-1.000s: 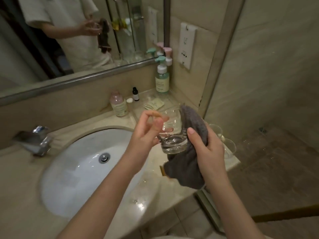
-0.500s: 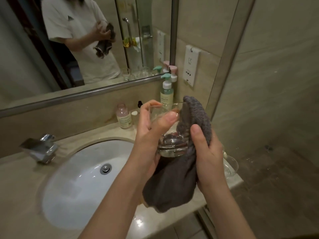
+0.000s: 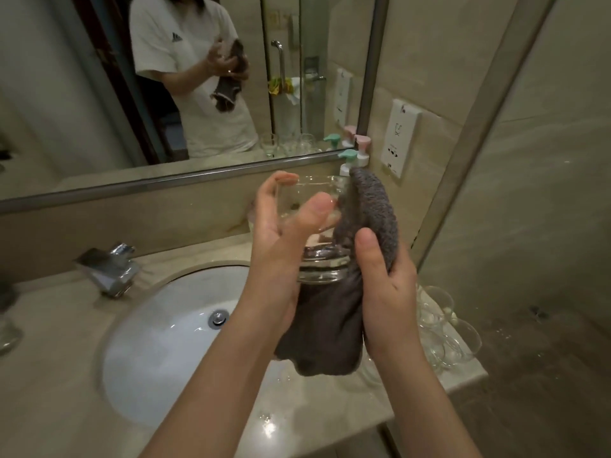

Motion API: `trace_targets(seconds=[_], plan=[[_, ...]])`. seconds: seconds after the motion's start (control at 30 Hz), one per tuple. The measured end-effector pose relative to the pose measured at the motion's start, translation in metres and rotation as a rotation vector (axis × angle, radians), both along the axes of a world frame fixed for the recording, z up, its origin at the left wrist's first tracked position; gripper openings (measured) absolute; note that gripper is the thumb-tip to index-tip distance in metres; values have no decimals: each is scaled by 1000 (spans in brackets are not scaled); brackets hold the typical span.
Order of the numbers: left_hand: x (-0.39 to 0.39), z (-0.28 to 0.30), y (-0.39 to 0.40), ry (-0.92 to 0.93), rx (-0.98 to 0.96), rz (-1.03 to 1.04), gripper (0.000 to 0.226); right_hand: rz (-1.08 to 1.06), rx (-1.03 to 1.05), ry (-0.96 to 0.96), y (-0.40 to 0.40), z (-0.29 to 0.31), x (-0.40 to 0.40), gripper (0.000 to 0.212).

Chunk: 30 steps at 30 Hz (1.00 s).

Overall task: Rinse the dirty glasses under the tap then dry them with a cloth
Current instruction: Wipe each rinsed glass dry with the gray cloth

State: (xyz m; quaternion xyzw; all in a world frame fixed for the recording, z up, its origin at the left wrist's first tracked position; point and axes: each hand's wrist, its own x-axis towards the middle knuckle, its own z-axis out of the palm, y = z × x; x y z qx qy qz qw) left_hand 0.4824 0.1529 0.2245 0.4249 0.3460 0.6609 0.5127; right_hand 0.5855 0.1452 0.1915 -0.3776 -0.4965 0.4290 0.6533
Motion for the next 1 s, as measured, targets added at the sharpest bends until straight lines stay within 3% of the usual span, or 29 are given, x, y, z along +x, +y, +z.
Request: trace_targets(seconds=[0.13,0.27,0.37,0.43,0.53,0.6,0.7,0.77,0.93,1.0], plan=[[-27,-2,4,-60,23,-73,84,102,-50,74,5,5,-20,48],[-57,-3,4,192,60,241,74,97,-20,23,9,5,-48,49],[-77,0,-6,328,93,391,48,78,76,-99,13,10,-74,47],[-89,2,-14,289,91,459,45,115,163,-191,13,13,-95,43],[-118,11,-24,191,83,549,56,223,254,-183,8,16,-125,42],[-142,18,-27,69,89,436,58,293,215,-106,6,20,-143,31],[-172,22,-33,-71,99,210,73,432,-20,129,1,25,-168,11],[-188,22,-35,-26,52,240,77,483,-88,173,-2,22,-183,15],[-221,18,-45,351,-48,622,53,427,-58,37,-14,18,-214,14],[-226,16,-52,358,-37,659,43,369,3,-30,-20,19,-227,34]])
